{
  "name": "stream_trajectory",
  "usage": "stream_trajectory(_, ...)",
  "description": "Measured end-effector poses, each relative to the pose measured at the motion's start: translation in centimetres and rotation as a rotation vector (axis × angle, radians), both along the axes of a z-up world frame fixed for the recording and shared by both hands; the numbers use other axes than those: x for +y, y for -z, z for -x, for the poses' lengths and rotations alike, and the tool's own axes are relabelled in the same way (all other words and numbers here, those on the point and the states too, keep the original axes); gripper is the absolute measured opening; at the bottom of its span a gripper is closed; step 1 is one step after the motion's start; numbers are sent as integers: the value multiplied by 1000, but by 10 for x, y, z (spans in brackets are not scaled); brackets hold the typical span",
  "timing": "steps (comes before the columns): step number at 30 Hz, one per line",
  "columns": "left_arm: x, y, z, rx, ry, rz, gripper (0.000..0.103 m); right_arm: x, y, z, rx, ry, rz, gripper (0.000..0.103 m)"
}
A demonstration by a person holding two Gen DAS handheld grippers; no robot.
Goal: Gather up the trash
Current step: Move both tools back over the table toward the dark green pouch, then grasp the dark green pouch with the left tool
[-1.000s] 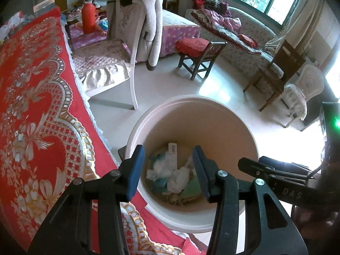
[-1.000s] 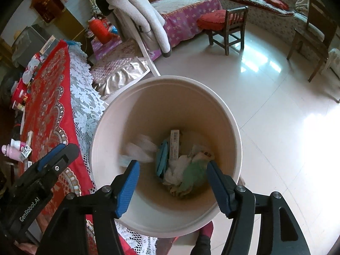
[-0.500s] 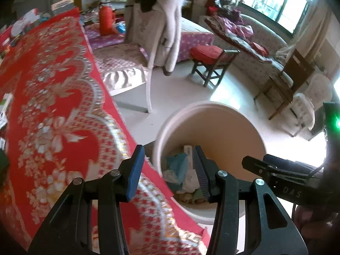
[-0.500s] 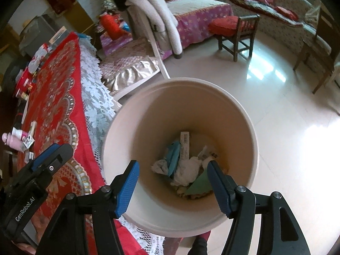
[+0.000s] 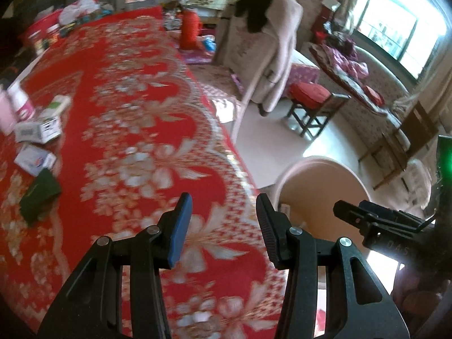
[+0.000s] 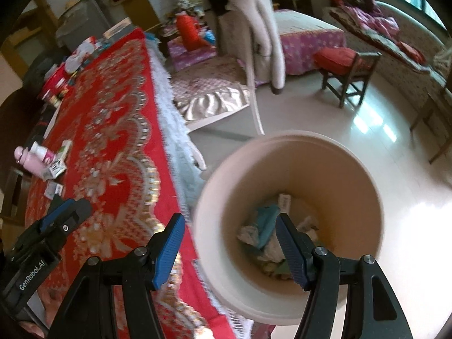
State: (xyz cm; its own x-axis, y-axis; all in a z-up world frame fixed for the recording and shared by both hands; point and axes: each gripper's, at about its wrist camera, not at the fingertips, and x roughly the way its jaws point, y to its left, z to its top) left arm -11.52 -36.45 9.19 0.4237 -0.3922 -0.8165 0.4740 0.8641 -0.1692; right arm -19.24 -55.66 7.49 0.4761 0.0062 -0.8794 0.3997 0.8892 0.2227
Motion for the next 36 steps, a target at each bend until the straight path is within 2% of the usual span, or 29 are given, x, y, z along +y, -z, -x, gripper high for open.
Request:
stream_trajectory(5,44,-1,-9,10,-85,3,45,35,-7,-22,-20,-78,4,68)
stream_trajectory(17,148,-2,-20,9,-302,-27,45,129,-5,-70,-10,-282,-2,68)
stream_trajectory(28,203,3,-26,18,-375,-43,45,186,-1,-92,4,-387,2,68)
stream_trajectory(33,228,9,-40,51,-379,-6,45,204,6,-102,21,-412,-3,68)
stream_trajectory(35,237,12,-50,69,-368,11,49,208,9,-106,26,-414,-5,68)
stream_trajectory(36,240,13,-54,73,-360,11,55,210,11,-108,29,-412,-8,68)
